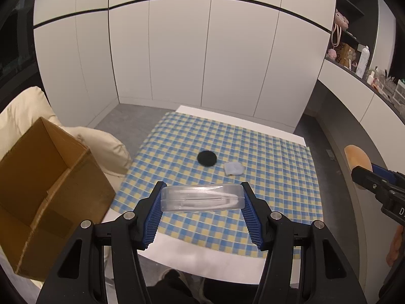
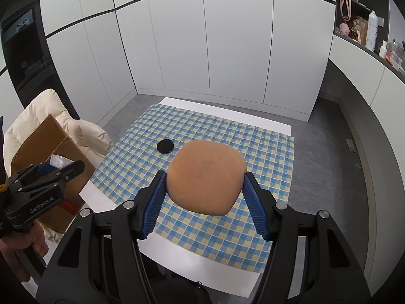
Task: Organize objects
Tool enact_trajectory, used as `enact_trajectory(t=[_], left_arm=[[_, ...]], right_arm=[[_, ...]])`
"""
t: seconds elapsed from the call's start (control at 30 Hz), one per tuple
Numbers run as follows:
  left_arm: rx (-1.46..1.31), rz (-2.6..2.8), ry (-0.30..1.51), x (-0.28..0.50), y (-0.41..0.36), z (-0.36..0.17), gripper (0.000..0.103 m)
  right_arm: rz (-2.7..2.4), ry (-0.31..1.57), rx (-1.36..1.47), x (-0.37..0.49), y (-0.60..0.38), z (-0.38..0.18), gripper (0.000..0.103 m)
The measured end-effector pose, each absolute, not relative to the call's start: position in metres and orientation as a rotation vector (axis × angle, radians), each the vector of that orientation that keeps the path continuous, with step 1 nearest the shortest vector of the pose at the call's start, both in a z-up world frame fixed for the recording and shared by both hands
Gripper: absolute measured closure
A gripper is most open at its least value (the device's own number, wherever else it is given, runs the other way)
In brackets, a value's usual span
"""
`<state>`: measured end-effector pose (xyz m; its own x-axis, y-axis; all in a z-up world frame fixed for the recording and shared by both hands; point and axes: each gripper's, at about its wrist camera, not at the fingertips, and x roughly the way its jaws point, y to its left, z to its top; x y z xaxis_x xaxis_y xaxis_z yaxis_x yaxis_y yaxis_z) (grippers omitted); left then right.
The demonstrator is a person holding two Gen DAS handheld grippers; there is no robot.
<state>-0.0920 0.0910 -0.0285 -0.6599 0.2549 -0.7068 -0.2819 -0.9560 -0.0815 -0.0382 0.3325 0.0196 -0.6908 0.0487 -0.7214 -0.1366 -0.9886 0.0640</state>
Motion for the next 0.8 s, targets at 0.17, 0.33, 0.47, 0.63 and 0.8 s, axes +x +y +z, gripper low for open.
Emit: enact_trajectory(t=[0.17, 0.33, 0.47, 0.63, 0.8], left_arm=[[-1.09, 2.651, 0.029, -0.095, 0.078, -0.023, 0.045], [-1.096, 2.669, 0.009, -0.096, 0.066, -0.023, 0.045], [-1.089, 2.676, 0.001, -0.096, 0.057, -0.024, 0.045], [-1.083, 2.697, -0.003, -0.097, 0.047, -0.023, 0.045], [-1.078, 2.72, -0.021, -0.098, 0.033, -0.021, 0.045]], right_arm=[[2.809, 0.17, -1.167, -0.041, 0.326, 0.022, 0.039], [2.82, 0.148, -1.183, -0.049, 0.313, 0.02, 0.039], [2.838, 0.111, -1.183, -0.055, 0.301, 0.02, 0.039], [2.86, 0.095, -1.198, -0.064, 0.288, 0.019, 0.039], [2.88, 0.096, -1.201, -0.07, 0.279, 0.019, 0.039]])
